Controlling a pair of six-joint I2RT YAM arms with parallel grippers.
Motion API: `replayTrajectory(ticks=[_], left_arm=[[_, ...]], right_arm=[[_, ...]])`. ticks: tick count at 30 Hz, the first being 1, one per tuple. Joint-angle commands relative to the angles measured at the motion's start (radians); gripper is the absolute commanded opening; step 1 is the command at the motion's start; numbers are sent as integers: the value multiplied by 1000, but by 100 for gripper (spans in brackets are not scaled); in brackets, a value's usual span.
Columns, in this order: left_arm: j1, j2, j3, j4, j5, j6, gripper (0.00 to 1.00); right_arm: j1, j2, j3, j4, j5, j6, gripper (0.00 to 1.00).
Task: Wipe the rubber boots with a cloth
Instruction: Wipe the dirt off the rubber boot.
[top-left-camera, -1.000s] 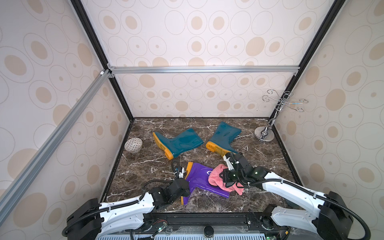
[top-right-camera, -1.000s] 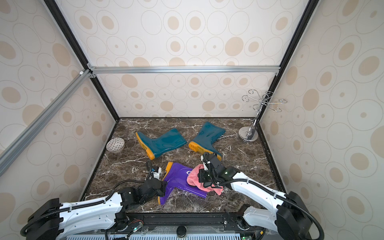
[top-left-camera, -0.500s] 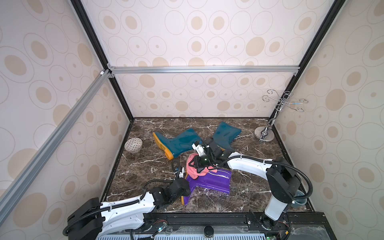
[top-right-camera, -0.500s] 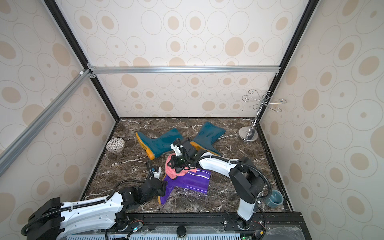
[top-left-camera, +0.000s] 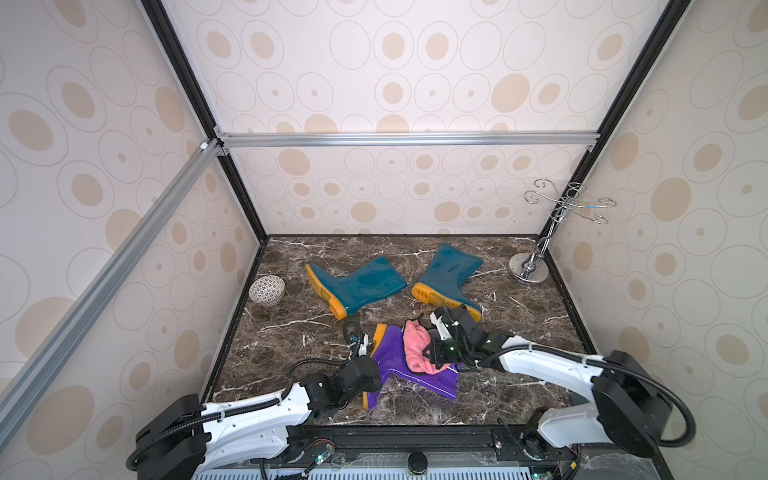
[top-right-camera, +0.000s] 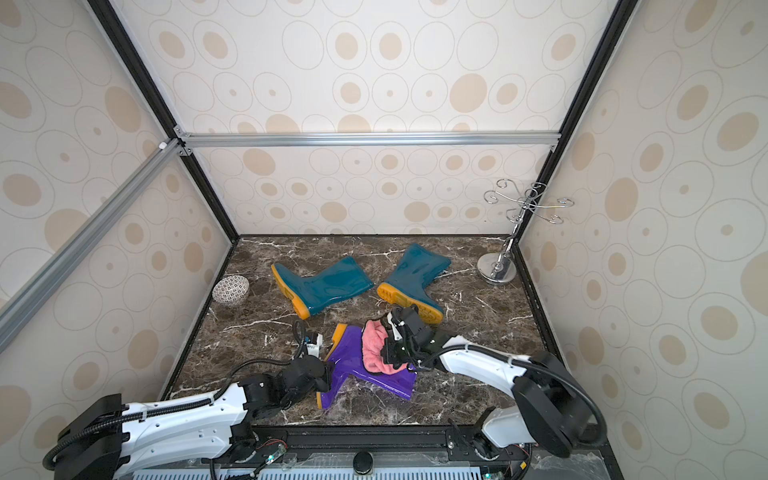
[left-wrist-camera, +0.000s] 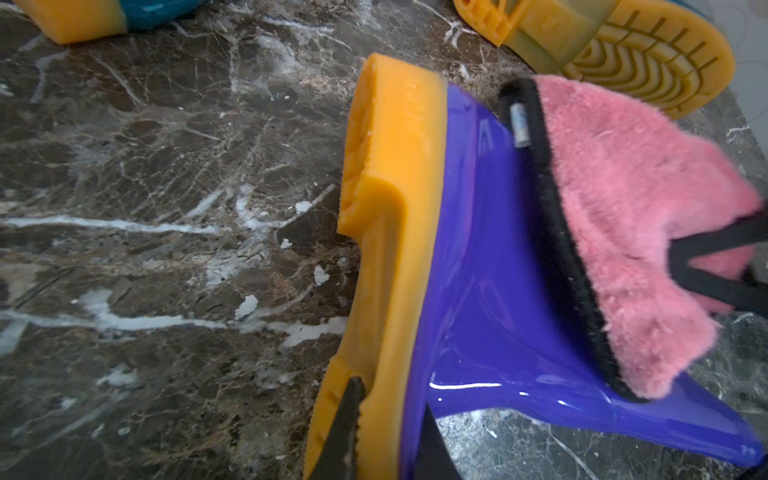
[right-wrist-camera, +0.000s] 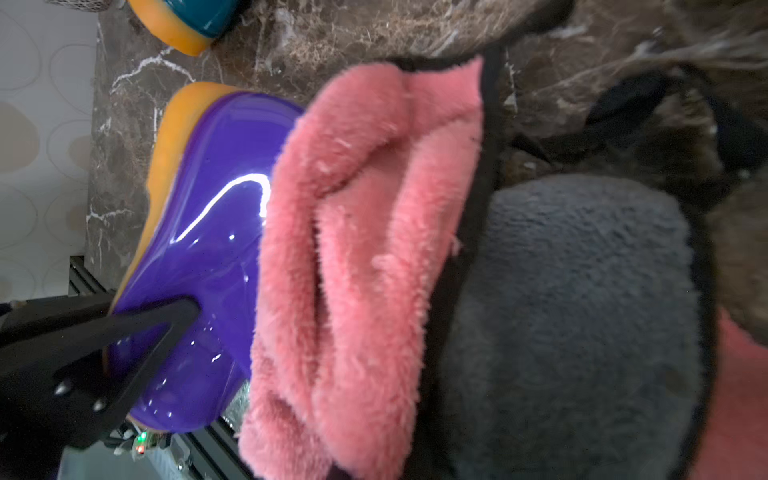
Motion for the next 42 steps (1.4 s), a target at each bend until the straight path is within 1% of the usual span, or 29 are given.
replayTrajectory(ticks=[1,4,6,7,9,13,16,18,21,23,26,29,34,36,37,39,42], left_arm=[[6,-12,58,51,-15,-45,0],[8,-14,76,59,-5,-59,0],[8,-16,88,57,5,-71,0],[9,-20,90,56,8,-80,0],[10,-31,85,64,14,-105,0],[14,-53,62,80,16,-158,0],[18,-66,46,85,10,-196,0],[20,-74,31,88,2,-223,0],[25,-89,9,110,2,-253,0],[26,-89,7,111,1,-259,0],[32,-78,13,109,3,-251,0],[39,-75,24,102,4,-239,0],[48,-73,34,86,1,-222,0],[49,-76,31,89,8,-220,0],[49,-78,27,90,12,-224,0],[51,-79,17,92,18,-230,0],[51,-79,8,102,36,-232,0]], right_arm=[[23,-112,-24,-128,-41,-23,0],[98,-175,-46,-25,-120,23,0],[171,-166,-37,40,-103,47,0],[200,-143,-36,94,-111,62,0],[215,-76,-51,249,-165,113,0],[227,125,-67,518,-234,198,0],[261,215,-53,577,-213,189,0],[287,250,-42,578,-193,187,0],[340,277,-17,533,-173,175,0],[372,255,-8,486,-147,151,0],[396,176,-9,399,-96,115,0],[398,142,5,351,-153,102,0],[405,125,5,330,-150,99,0],[406,126,14,312,-126,73,0],[405,129,20,289,-76,63,0],[384,149,17,298,-34,49,0],[319,194,21,333,-66,72,0]])
